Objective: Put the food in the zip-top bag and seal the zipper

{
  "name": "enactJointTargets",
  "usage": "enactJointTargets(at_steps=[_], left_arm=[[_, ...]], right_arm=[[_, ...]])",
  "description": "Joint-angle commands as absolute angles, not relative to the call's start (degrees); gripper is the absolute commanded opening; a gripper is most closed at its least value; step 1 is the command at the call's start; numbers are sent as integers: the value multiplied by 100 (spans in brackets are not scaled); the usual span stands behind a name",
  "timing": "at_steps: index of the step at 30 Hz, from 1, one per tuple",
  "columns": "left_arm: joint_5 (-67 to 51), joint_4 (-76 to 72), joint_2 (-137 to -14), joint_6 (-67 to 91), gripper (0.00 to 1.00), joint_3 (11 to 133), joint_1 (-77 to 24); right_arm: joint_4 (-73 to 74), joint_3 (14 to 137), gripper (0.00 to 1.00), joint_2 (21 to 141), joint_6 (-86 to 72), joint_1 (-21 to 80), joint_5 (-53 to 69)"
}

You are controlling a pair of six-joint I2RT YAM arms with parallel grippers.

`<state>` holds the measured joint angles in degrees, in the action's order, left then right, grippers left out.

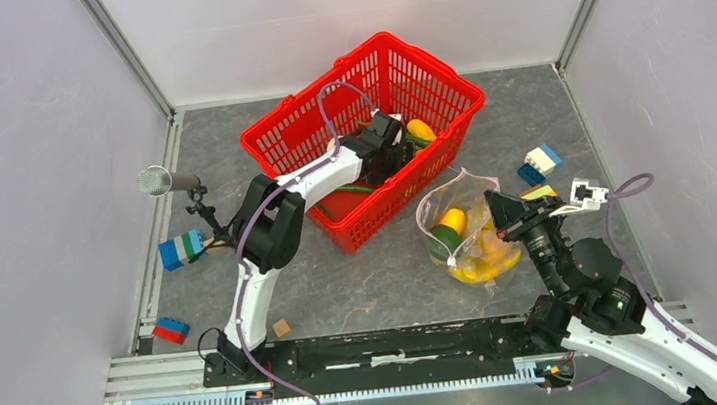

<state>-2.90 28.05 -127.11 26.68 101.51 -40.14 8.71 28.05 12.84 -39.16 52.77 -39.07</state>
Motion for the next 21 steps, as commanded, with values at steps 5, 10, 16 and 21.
enactJointTargets(at_steps=[5, 10, 16, 21], left_arm=[[-31, 2323, -12661, 3163, 83, 9959, -4228], [-147, 2338, -12330, 3060, 85, 9992, -4478], [-69, 2551, -12797, 3080, 83, 10190, -4526], [355, 2599, -13010, 3003, 80, 10146, -4631]], right_arm=[[780, 3039, 7, 1248, -3865, 5300, -3993], [826, 3007, 7, 1180, -3878, 5298, -4041], [822, 3012, 7, 1215, -3886, 5300, -3980], [853, 3010, 7, 1187, -3898, 5300, -3984]])
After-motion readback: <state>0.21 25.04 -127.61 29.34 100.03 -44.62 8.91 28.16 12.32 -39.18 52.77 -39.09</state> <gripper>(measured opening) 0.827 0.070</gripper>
